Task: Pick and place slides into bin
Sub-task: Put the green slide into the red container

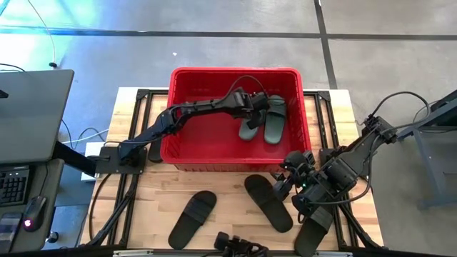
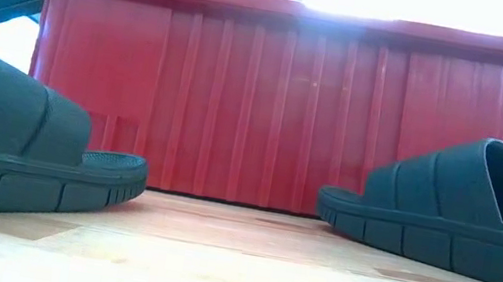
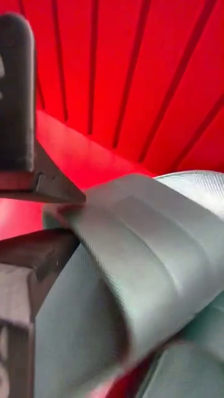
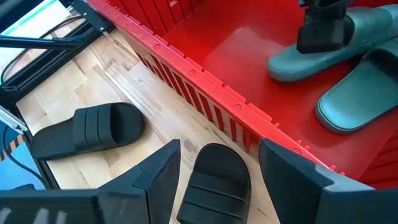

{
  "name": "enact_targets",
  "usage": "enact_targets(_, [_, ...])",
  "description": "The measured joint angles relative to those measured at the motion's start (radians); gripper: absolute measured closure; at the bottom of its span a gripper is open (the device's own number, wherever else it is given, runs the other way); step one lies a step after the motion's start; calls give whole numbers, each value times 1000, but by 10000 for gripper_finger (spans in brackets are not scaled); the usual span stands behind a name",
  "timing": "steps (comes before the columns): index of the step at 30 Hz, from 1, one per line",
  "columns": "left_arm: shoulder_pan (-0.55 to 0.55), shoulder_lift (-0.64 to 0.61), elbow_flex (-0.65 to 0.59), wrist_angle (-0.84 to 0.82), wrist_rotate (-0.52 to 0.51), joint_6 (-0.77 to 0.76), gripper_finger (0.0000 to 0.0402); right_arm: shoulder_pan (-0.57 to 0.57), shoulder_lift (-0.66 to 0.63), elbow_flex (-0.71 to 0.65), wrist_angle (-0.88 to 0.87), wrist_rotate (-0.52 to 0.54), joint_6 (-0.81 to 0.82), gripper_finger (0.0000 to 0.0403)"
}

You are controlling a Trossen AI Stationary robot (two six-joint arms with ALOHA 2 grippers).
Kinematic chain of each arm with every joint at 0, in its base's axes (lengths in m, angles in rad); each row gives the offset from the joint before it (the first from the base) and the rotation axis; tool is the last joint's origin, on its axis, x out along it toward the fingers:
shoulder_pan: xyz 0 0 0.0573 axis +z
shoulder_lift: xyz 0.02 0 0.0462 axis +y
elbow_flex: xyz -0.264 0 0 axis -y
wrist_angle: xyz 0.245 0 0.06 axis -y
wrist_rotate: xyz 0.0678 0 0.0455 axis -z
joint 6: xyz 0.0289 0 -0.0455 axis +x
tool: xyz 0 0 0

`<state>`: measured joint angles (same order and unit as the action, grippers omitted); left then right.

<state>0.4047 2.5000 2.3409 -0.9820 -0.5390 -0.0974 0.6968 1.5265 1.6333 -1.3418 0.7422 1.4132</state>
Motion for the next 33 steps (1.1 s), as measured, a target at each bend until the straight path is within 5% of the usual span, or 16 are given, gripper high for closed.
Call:
enact_targets(4, [1,0,3,2,-8,44,392,0,0,0,0,0,0,197])
enact_targets(12, [-7,-1,3,-103,-34,38,397,0,0,0,0,-1,0,197])
enact_targets(20, [-12,-2,3,-43,-43,16,398,0,0,0,0,-1,0,197])
enact_targets(28, [-12,-4,3,64,67,17,365,0,0,0,8,14,0,197])
enact_targets(33, [-13,-4,3,-33,-13,-16,356,0,0,0,32,10,0,197])
